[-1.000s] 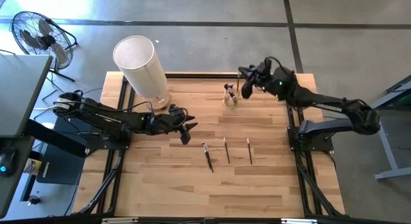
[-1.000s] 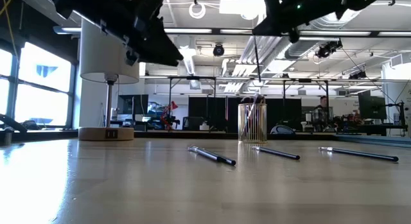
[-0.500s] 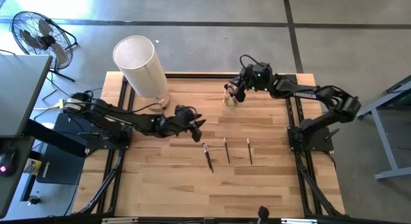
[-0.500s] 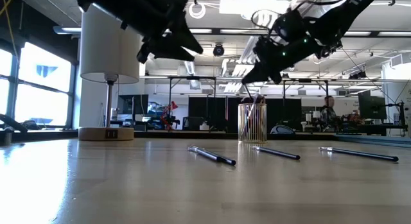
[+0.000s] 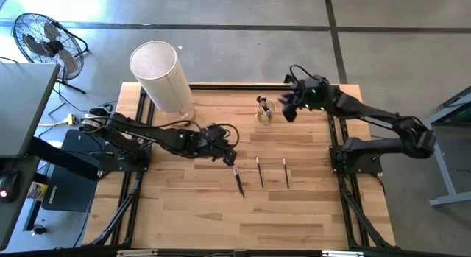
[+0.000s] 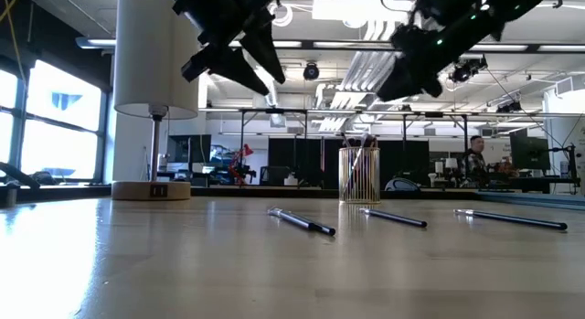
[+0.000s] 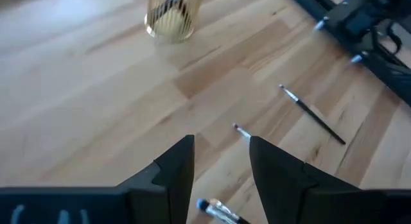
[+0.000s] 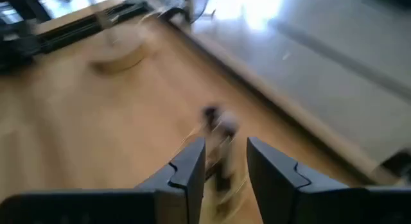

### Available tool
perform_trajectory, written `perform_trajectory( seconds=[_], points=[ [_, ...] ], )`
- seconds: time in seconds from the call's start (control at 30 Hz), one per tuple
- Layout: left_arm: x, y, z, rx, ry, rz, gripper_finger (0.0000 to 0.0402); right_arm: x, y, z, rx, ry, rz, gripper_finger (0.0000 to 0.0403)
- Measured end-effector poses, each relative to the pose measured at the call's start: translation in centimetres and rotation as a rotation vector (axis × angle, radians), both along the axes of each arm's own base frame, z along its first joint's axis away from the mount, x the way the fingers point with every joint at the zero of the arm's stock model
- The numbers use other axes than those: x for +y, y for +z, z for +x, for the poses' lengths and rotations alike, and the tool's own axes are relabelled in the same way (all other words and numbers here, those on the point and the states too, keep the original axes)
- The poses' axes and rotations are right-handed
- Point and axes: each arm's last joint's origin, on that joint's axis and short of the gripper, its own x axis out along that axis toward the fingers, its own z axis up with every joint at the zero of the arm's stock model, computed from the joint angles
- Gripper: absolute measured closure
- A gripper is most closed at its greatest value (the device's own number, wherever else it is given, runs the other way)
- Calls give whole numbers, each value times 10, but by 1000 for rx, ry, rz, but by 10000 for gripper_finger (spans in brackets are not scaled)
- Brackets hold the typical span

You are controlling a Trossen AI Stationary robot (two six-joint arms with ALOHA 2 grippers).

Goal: Put items in baskets/containers
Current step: Put the silver eyeshadow brush into the yellow container

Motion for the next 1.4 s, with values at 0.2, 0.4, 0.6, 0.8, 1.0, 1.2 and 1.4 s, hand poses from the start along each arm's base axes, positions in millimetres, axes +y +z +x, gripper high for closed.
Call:
perform_trajectory(
  seconds=[0.2,0.4,0.6,0.8,1.0,1.2,1.4],
  points=[
    [-2,-6,1,-32,105,-209,271,42,3,-20,69,19,218,298],
    [-6,-24,14,99,272,-375,294,70,-8,-31,275,8,261,324],
    [-13,-38,43,156,337,-485,299,86,-11,-34,352,69,264,341],
    [-17,-54,63,205,338,-510,299,93,-10,-33,365,91,221,352],
    [-17,-74,75,221,355,-535,299,98,-10,-34,375,114,212,361],
    [-11,-103,78,317,416,-554,299,103,-9,-34,377,136,213,362],
    [-2,-113,78,331,495,-531,299,108,-10,-34,389,165,213,364]
  ],
)
